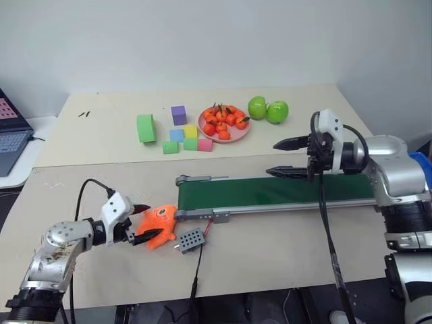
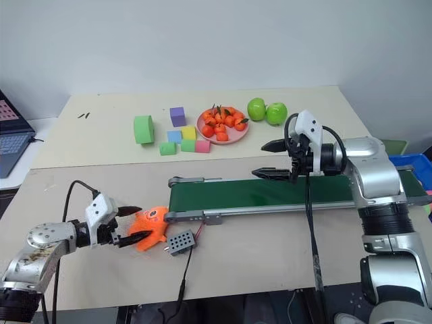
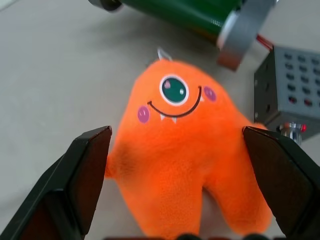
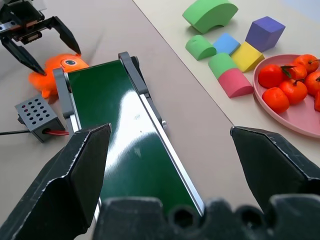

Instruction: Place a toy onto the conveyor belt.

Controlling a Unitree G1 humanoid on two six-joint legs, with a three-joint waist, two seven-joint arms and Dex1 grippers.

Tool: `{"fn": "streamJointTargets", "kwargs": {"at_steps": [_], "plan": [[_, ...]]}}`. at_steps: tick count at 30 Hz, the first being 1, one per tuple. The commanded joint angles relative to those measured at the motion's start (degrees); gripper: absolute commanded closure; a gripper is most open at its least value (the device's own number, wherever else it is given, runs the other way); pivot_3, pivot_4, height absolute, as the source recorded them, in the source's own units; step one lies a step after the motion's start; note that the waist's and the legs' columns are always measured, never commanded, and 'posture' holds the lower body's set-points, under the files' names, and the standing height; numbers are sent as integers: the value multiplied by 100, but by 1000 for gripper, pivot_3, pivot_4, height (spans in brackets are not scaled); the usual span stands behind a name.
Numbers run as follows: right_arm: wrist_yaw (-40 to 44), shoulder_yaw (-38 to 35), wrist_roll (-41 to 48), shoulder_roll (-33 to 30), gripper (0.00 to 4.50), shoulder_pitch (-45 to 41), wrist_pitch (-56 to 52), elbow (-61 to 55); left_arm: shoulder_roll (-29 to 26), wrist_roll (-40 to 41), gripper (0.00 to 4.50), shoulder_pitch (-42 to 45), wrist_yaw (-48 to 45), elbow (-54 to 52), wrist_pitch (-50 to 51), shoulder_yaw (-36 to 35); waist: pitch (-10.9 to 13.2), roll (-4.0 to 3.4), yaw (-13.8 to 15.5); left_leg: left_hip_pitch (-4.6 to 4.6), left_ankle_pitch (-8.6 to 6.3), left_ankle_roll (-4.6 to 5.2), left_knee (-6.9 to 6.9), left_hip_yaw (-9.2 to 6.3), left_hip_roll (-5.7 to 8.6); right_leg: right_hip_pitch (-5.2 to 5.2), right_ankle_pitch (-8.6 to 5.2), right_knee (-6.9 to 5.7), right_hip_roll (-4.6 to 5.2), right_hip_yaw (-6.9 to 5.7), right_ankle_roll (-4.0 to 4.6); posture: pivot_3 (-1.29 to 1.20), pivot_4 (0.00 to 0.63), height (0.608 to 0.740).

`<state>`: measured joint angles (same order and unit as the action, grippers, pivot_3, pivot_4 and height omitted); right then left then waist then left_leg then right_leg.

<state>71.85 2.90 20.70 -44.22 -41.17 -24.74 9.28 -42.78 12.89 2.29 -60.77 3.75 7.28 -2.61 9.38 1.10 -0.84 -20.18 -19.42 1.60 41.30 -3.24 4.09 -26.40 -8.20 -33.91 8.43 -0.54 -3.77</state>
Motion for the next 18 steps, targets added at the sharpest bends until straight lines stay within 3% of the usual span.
{"fn": "streamJointTargets", "kwargs": {"at_steps": [1,5,8,11,17,18], "plan": [[-80,-246,95,-121,0,20,-70,-282,-192,-496,39,4,-14,270,-693,231,0,0,-2,0,0,0,0,1,0,0,0,0,0,0,0,0,150,740],[-112,-253,100,-134,0,47,-90,-323,-210,-656,39,-1,17,457,-972,333,-1,-2,-6,4,2,-3,1,3,-2,2,2,-4,0,1,2,0,150,740],[-112,-234,81,-148,0,34,-72,-312,-241,-911,705,47,158,742,-1171,446,-2,-4,-8,8,2,-3,0,6,-2,3,2,-6,0,2,3,0,150,740],[-103,-211,78,-144,0,41,-56,-320,-210,-857,1823,72,266,862,-1035,391,-3,-6,-13,11,2,-2,0,7,-2,4,2,-7,0,2,3,0,150,740],[-113,-181,64,-112,0,22,-45,-309,-272,-572,3622,421,830,1455,-641,-221,-7,-12,-21,30,2,-2,-2,11,-4,12,2,-8,0,0,3,0,150,740],[-109,-179,61,-112,0,18,-38,-299,-280,-553,3622,550,1019,1633,-621,-368,-7,-12,-27,33,2,-2,-3,12,-4,12,2,-8,0,0,3,0,150,740]]}}
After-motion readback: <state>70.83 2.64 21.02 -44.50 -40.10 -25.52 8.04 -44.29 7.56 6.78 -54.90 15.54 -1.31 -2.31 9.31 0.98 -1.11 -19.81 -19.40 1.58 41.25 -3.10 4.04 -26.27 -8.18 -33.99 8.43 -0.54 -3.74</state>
